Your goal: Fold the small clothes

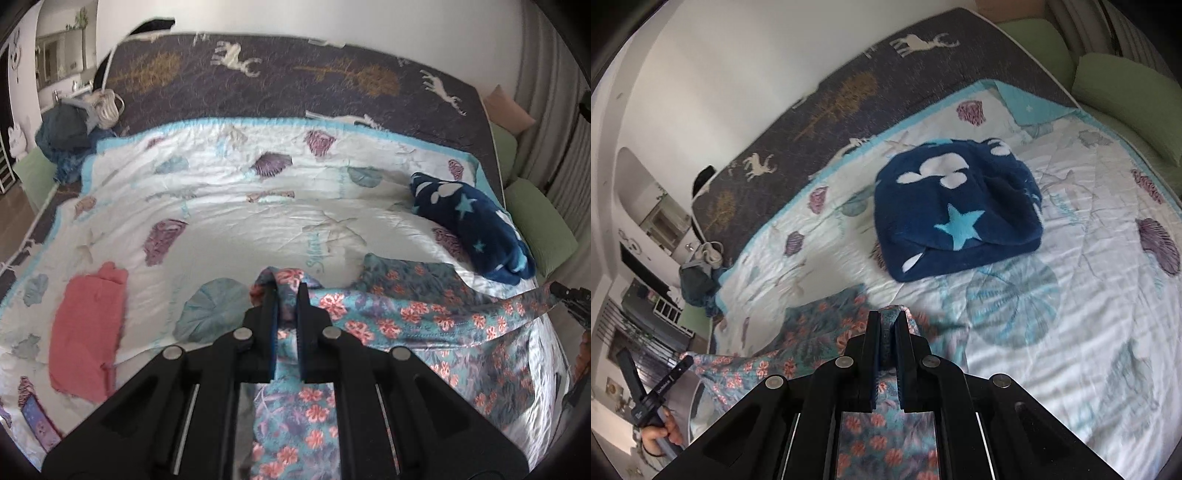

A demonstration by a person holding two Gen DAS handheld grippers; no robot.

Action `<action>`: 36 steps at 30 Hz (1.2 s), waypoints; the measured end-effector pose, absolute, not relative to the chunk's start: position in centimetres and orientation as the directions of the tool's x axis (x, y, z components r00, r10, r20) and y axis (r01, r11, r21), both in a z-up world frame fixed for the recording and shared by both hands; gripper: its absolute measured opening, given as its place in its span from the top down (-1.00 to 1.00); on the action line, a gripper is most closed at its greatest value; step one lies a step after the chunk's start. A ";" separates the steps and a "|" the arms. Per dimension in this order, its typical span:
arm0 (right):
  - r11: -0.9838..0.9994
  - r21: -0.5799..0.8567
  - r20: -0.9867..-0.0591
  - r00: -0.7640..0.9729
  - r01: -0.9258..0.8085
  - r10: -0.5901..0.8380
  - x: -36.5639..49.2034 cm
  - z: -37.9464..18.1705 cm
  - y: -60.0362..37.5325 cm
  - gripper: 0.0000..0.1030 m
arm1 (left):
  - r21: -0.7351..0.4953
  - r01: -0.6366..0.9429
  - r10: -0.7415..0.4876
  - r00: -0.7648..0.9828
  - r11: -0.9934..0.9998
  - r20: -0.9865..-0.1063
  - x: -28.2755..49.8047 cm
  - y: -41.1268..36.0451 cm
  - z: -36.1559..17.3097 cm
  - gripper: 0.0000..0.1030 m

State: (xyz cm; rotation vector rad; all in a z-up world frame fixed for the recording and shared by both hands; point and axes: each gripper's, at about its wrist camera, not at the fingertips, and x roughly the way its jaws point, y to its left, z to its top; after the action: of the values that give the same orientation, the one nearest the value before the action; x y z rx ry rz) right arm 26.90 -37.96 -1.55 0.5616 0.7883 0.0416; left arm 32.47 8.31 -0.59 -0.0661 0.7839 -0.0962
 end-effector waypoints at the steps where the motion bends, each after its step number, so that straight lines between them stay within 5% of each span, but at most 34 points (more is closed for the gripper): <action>1: 0.853 0.491 -0.664 0.710 0.176 0.236 27.7 -2.0 -38.1 0.89 | -0.099 0.059 -0.112 0.691 0.993 -0.714 33.5 8.2 -1.2 0.82; 15: 0.864 0.359 -0.821 0.559 0.354 0.112 36.6 -9.3 -38.2 0.77 | -0.137 -0.031 -0.097 0.557 0.990 -0.825 42.1 8.6 -9.5 0.66; 24: 0.850 0.408 -0.777 0.616 0.334 0.131 32.7 -8.3 -40.7 0.13 | -0.127 -0.045 -0.071 0.623 0.991 -0.779 39.3 12.1 -7.6 0.02; 31: 0.860 0.475 -0.741 0.612 0.186 0.277 19.9 -7.9 -40.3 -0.03 | -0.209 0.125 -0.243 0.563 0.970 -0.790 26.0 14.3 -8.5 -0.23; 36: 0.820 0.554 -0.728 0.561 0.145 0.393 13.0 -10.3 -38.1 -0.25 | -0.406 0.168 -0.436 0.452 0.898 -0.778 20.4 13.7 -11.2 -0.36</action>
State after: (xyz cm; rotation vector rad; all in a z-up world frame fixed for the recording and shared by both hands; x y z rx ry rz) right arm 12.97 -38.06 -10.25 0.6164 0.9797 0.1577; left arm 20.39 13.67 -11.23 -0.2880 1.0393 -0.3797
